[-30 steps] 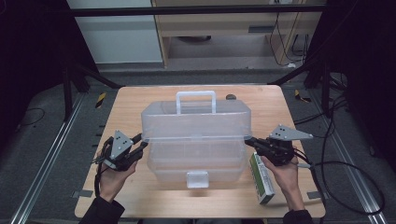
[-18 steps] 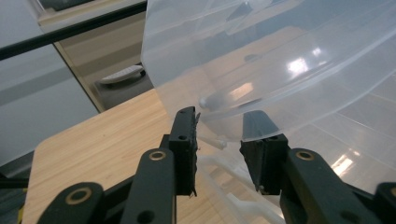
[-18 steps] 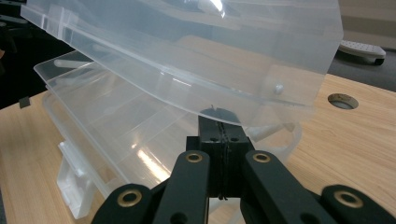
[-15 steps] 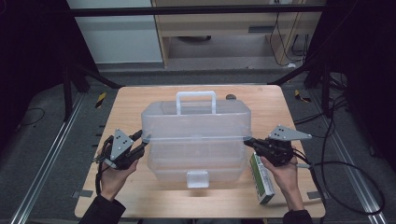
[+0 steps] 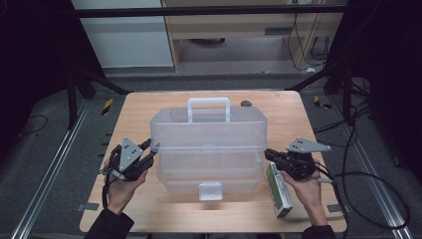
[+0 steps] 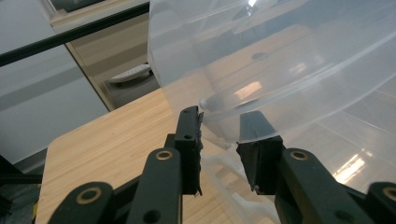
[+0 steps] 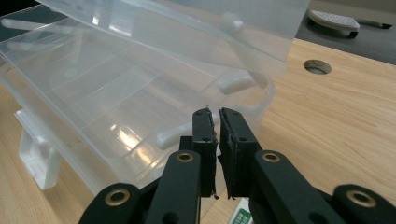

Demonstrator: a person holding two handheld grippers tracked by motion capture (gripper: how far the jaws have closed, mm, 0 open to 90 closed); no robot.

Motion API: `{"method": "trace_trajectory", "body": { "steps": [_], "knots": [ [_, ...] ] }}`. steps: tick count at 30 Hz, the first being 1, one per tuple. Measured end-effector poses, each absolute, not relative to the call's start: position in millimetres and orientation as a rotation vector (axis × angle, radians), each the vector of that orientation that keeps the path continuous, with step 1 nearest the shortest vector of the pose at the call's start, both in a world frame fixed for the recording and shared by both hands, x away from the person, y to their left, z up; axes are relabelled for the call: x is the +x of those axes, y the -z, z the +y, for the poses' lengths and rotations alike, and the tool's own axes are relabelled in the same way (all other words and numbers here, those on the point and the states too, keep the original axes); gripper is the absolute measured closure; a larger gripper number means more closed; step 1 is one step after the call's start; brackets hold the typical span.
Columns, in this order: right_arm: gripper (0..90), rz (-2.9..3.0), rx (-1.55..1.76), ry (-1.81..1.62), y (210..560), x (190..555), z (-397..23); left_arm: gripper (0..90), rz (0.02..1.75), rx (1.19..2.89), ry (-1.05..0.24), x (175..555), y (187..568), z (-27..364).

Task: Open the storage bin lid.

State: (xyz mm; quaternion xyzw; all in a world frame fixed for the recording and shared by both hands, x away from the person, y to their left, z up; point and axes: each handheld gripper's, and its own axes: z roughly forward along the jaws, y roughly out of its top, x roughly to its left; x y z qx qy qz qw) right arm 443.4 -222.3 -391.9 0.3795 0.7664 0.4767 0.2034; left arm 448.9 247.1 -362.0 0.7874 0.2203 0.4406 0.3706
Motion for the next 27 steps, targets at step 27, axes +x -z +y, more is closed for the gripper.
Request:
{"method": "trace_trajectory", "body": {
  "steps": [27],
  "knots": [
    [71.9, 2.237, 1.12, -1.189, 412, 443, -215, 69.4, 0.577, 2.028, -1.115, 450, 361, 248]
  ]
}}
